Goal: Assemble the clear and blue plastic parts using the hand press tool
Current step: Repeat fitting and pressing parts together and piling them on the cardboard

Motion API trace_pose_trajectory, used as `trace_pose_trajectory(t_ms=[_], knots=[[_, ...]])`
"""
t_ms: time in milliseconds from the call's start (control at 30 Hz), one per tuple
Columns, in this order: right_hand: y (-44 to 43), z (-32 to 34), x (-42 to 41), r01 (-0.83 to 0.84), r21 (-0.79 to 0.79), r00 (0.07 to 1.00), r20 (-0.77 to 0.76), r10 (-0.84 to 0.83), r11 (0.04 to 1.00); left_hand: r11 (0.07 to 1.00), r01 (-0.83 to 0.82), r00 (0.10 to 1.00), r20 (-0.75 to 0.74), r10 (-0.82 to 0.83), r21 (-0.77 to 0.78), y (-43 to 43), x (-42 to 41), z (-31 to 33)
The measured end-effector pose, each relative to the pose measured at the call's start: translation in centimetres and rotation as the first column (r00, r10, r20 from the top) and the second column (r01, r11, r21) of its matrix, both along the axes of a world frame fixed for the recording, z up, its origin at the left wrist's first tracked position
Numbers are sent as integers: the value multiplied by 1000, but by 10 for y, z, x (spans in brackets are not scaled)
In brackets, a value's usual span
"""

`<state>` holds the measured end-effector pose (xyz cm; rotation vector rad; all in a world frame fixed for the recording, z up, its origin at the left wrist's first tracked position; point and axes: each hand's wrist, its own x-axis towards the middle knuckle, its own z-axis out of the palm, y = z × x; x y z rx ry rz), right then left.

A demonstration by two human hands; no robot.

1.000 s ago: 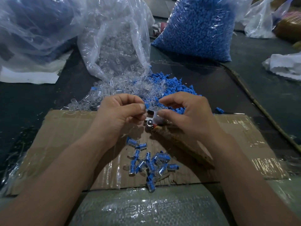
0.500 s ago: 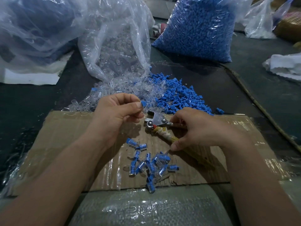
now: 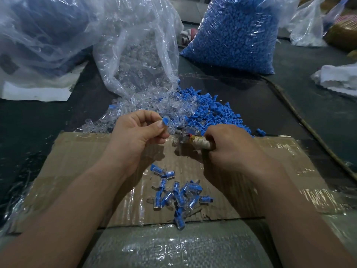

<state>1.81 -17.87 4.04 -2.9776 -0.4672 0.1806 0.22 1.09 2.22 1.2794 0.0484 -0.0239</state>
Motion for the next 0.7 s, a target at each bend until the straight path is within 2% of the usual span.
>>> trace_pose_trajectory(t_ms=[200, 300, 700], knots=[[-3, 3, -2, -18, 218, 980, 196, -25, 976, 1000, -14, 998, 64, 14, 7, -2, -1, -1], [2, 2, -5, -24, 292, 979, 201, -37, 956, 1000, -29, 996, 82, 28, 10, -3, -1, -1], [13, -3, -9, -111, 266, 988, 130, 79, 957, 996, -67, 992, 107, 61, 56, -5, -5, 2]])
